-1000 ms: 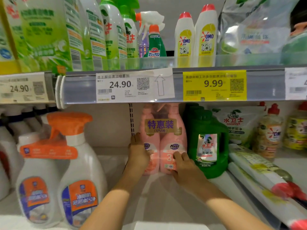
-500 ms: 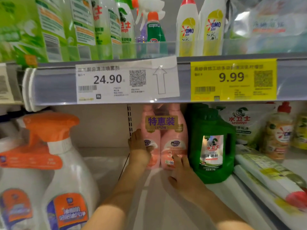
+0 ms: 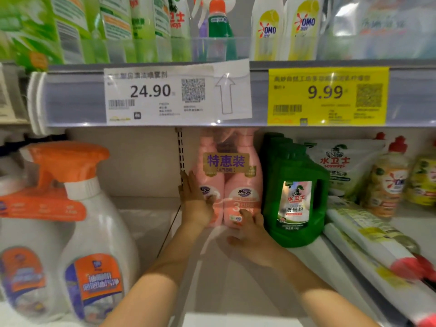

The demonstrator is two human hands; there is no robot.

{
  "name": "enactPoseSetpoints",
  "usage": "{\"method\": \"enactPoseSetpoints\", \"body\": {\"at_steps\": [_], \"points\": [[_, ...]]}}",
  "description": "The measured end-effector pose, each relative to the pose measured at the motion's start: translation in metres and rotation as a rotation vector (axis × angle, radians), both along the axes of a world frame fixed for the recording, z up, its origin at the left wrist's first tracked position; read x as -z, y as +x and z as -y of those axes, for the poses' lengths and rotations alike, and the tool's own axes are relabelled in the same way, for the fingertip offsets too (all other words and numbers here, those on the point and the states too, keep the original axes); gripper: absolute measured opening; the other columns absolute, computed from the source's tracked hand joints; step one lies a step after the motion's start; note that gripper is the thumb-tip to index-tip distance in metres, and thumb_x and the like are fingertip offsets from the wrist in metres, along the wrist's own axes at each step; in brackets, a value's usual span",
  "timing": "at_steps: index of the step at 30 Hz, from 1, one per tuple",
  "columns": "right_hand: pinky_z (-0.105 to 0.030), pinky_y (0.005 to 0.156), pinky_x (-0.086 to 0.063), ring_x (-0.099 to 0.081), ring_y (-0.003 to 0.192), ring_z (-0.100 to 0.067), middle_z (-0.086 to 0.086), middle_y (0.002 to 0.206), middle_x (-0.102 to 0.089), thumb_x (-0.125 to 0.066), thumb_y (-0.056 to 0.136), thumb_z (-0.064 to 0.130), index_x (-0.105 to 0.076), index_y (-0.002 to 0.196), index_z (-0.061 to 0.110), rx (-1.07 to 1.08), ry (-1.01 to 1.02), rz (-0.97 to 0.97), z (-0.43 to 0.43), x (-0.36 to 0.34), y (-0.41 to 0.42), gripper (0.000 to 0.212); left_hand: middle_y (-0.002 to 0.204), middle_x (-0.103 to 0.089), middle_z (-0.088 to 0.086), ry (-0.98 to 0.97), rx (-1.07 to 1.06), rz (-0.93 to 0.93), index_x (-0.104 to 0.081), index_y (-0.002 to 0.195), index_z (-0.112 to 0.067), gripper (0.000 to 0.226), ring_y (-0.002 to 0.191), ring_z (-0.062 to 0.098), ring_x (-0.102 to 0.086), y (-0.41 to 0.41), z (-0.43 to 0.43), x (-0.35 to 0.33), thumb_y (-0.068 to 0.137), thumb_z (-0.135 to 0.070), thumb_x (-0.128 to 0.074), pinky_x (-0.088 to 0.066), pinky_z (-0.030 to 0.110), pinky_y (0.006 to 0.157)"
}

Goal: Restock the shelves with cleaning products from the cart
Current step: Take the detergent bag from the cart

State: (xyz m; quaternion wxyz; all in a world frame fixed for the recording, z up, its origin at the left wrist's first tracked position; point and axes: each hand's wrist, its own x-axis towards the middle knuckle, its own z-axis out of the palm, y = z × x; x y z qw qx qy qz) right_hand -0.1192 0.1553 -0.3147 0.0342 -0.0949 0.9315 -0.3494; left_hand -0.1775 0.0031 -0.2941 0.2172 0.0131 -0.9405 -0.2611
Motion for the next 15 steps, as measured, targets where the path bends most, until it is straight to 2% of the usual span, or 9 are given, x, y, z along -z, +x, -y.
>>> {"method": "enactPoseSetpoints", "body": {"at_steps": [3,5,7,9,11,13,15], "points": [[-0.028,0.109,-0.027,-0.022,0.142,-0.026,-0.006,0.158,-0.002,-0.061,0.089,0.039,-0.005,0.153,0.019,-0.014,-0.065,0.033,-0.004,-0.006,0.003,0.088,0.155,0.019,0.025,0.161,0.002,-0.04,0.01,0.148,0.002,0.089,0.147,0.034,0.008,0.015,-0.013,0.0,0.094,-0.021,-0.057,0.002,0.036,0.117],[-0.03,0.112,-0.029,-0.026,0.141,-0.024,-0.004,0.156,-0.016,-0.064,0.087,0.041,-0.017,0.151,0.021,-0.045,-0.126,0.045,-0.005,-0.008,0.009,0.082,0.153,0.024,0.025,0.212,0.005,-0.064,0.012,0.148,0.0,0.088,0.146,0.037,0.009,0.024,-0.023,0.002,0.092,-0.008,-0.055,0.004,0.037,0.117],[-0.032,0.111,-0.032,-0.032,0.138,-0.021,-0.003,0.152,-0.029,-0.066,0.086,0.04,-0.026,0.147,0.024,-0.072,-0.224,0.048,-0.004,-0.008,0.016,0.075,0.152,0.031,0.02,0.25,0.021,-0.022,0.015,0.149,-0.007,0.087,0.145,0.038,0.01,0.032,-0.03,0.009,0.091,0.0,-0.049,0.001,0.036,0.116],[-0.025,0.102,-0.033,-0.035,0.133,-0.016,-0.001,0.15,-0.033,-0.064,0.088,0.036,-0.025,0.148,0.022,-0.062,-0.29,0.049,-0.004,-0.009,0.026,0.073,0.151,0.037,0.013,0.305,0.115,0.08,0.022,0.147,-0.014,0.088,0.145,0.034,0.017,0.04,-0.037,0.016,0.093,0.004,-0.045,0.002,0.037,0.117],[-0.022,0.095,-0.031,-0.035,0.124,-0.008,0.001,0.149,-0.035,-0.06,0.093,0.031,-0.025,0.148,0.02,-0.062,-0.308,0.011,-0.004,-0.008,0.035,0.067,0.157,0.026,0.01,0.405,0.212,0.17,0.02,0.148,-0.016,0.087,0.147,0.029,0.009,0.05,-0.04,0.016,0.094,0.005,-0.044,-0.007,0.04,0.12],[-0.02,0.094,-0.031,-0.035,0.12,-0.005,0.005,0.145,-0.037,-0.057,0.095,0.027,-0.026,0.148,0.022,-0.069,-0.34,-0.019,-0.006,-0.008,0.046,0.061,0.16,-0.003,0.014,0.519,0.246,0.188,0.003,0.153,-0.012,0.072,0.146,0.029,-0.014,0.064,-0.038,0.01,0.096,0.004,-0.038,-0.021,0.04,0.118],[-0.02,0.094,-0.032,-0.04,0.121,-0.006,0.01,0.136,-0.042,-0.055,0.096,0.027,-0.034,0.141,0.03,-0.066,-0.356,-0.065,-0.007,-0.007,0.058,0.05,0.156,-0.022,0.012,0.556,0.282,0.209,-0.014,0.152,-0.01,0.059,0.142,0.026,-0.027,0.08,-0.035,0.001,0.098,0.002,-0.035,-0.026,0.041,0.117]]}}
